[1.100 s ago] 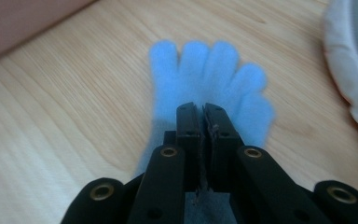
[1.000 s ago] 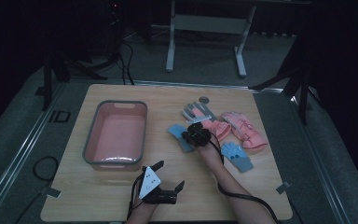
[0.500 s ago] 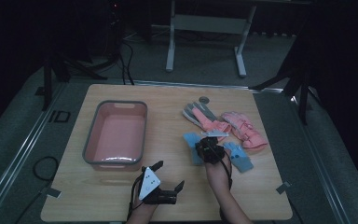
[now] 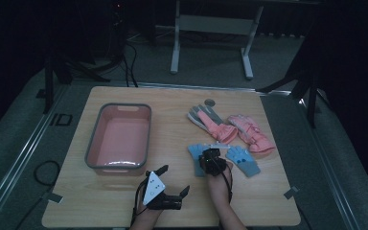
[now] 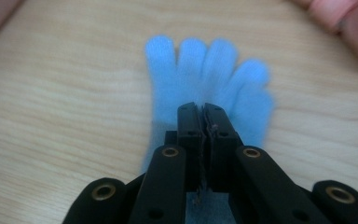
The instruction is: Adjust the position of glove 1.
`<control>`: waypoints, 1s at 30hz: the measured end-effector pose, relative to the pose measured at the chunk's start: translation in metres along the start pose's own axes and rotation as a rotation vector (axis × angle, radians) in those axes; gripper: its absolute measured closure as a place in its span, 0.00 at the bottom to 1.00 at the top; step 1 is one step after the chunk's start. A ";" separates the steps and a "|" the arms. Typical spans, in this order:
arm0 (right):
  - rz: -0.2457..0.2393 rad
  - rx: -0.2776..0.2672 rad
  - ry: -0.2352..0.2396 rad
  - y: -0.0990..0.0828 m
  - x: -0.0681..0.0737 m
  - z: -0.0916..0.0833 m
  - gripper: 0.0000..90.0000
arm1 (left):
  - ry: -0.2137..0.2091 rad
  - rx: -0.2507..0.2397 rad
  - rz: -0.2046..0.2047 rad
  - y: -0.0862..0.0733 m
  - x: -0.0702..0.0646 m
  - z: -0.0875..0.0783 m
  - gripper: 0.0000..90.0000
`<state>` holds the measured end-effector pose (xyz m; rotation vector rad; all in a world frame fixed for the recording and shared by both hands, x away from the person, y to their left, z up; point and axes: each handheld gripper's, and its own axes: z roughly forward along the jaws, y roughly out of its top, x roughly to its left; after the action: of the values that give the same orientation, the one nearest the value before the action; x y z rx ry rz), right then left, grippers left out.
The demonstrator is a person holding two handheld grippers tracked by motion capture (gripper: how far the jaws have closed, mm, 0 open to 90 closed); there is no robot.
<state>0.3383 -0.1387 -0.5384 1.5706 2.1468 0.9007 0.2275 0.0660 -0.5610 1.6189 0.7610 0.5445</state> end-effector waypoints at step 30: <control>-0.401 -0.127 0.199 0.033 -0.102 -0.058 0.74 | 0.000 0.000 0.003 0.000 0.000 0.000 0.00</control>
<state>0.3622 -0.2443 -0.4836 0.9726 2.3665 1.0618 0.2276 0.0658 -0.5610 1.6200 0.7585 0.5463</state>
